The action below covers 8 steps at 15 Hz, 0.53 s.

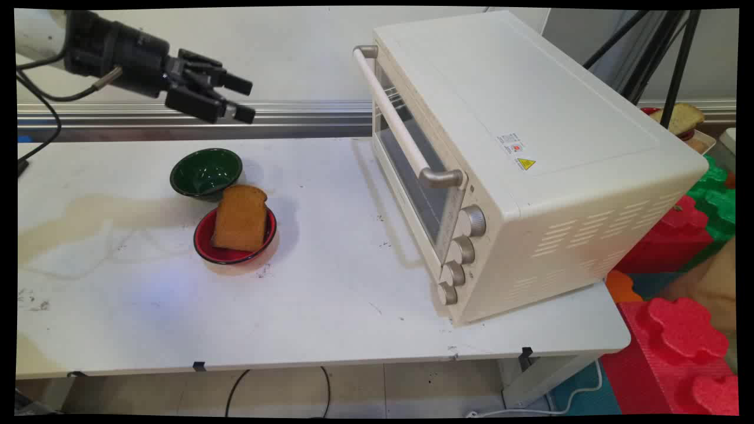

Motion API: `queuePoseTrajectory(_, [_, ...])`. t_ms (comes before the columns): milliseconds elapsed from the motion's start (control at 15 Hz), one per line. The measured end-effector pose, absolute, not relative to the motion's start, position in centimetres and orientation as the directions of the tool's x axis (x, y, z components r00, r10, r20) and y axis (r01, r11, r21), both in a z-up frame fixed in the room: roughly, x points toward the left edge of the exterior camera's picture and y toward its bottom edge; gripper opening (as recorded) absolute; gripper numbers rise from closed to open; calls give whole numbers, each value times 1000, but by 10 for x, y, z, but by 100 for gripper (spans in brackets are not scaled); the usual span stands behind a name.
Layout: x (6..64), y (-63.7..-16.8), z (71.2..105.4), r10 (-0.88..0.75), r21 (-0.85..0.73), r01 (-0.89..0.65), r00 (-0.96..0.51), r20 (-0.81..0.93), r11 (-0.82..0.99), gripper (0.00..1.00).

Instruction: Open the oven

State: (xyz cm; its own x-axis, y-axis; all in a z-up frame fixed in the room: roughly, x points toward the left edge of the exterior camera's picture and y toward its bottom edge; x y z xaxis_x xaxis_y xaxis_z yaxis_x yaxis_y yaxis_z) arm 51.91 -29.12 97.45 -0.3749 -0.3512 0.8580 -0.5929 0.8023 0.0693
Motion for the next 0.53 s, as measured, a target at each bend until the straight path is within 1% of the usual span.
queuePoseTrajectory(533, [490, -324, 986, -308, 57, -592, -331, 892, 804, 100])
